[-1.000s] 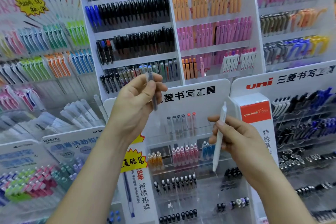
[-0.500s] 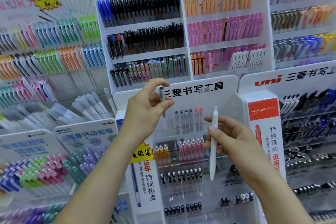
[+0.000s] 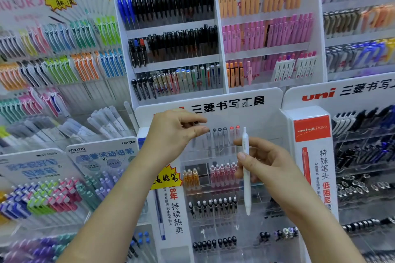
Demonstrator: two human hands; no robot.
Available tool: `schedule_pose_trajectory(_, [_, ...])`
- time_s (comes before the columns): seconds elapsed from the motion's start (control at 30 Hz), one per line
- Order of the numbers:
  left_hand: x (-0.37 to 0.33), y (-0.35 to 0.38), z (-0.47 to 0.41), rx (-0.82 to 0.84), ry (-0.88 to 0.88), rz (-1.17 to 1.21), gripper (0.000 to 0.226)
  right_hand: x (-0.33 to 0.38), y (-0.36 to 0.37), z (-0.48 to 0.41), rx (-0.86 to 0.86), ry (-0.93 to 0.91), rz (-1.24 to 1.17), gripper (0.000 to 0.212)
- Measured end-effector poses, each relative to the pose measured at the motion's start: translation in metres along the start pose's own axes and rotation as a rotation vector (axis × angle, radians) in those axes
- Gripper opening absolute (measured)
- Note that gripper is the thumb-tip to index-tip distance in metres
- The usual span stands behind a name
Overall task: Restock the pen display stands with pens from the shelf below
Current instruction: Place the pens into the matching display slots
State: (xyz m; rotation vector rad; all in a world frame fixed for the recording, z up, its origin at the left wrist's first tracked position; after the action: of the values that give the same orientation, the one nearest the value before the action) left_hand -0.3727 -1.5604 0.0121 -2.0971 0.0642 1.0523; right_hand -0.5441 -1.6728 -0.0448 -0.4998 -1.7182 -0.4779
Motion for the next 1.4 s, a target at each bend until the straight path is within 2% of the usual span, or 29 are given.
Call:
schedule_pose_trajectory(0.27, [-0.003, 0.002, -0.004, 0.131, 0.004, -0.209, 0.026, -0.003, -0.001, -0.003, 0.046, 0.021, -0.021, 0.031])
schedule_pose_trajectory(0.6, [-0.005, 0.011, -0.002, 0.196, 0.033, -0.542, 0.027, -0.007, -0.001, -0.006, 0.053, -0.025, -0.043, 0.039])
schedule_pose_trajectory(0.67, [-0.004, 0.015, 0.000, 0.159, 0.064, -0.533, 0.023, -0.009, 0.001, -0.006, 0.058, -0.040, -0.044, 0.039])
schedule_pose_trajectory(0.77, [0.002, 0.016, 0.004, 0.013, 0.055, -0.375, 0.013, -0.011, 0.005, -0.005, 0.077, -0.044, -0.068, 0.037])
schedule_pose_trajectory(0.87, [0.005, 0.021, 0.007, -0.012, 0.066, -0.406, 0.013, -0.016, 0.007, -0.006, 0.086, -0.065, -0.034, 0.032])
schedule_pose_trajectory(1.0, [0.003, 0.021, 0.006, -0.001, 0.132, -0.525, 0.023, -0.015, 0.012, -0.005, 0.113, -0.086, 0.012, 0.031])
schedule_pose_trajectory(1.13, [0.003, 0.014, 0.009, 0.024, 0.214, -0.561, 0.043, -0.013, 0.024, -0.001, 0.106, -0.079, -0.004, 0.040])
schedule_pose_trajectory(1.23, [0.000, -0.002, 0.019, -0.035, 0.201, -0.413, 0.041, -0.008, 0.037, 0.001, 0.083, -0.107, -0.015, 0.038])
schedule_pose_trajectory(1.33, [0.002, -0.029, 0.046, -0.167, 0.111, -0.063, 0.024, -0.001, 0.059, 0.007, 0.094, -0.117, -0.070, 0.028])
schedule_pose_trajectory(1.4, [0.007, -0.049, 0.070, -0.138, 0.026, 0.153, 0.017, 0.004, 0.084, 0.014, 0.120, -0.108, -0.130, 0.023])
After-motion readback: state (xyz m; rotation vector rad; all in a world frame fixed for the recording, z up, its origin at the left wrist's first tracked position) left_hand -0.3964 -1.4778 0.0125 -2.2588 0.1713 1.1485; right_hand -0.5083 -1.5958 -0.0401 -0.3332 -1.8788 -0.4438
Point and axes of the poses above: each hand's wrist, its own z-axis away from the middle knuckle, its own y-axis out of the palm, x = y × z, the point moved 3 cm from there along -z, towards the middle knuckle, and after that the axes turned 5 degrees about -y, right-handed, at the moved point
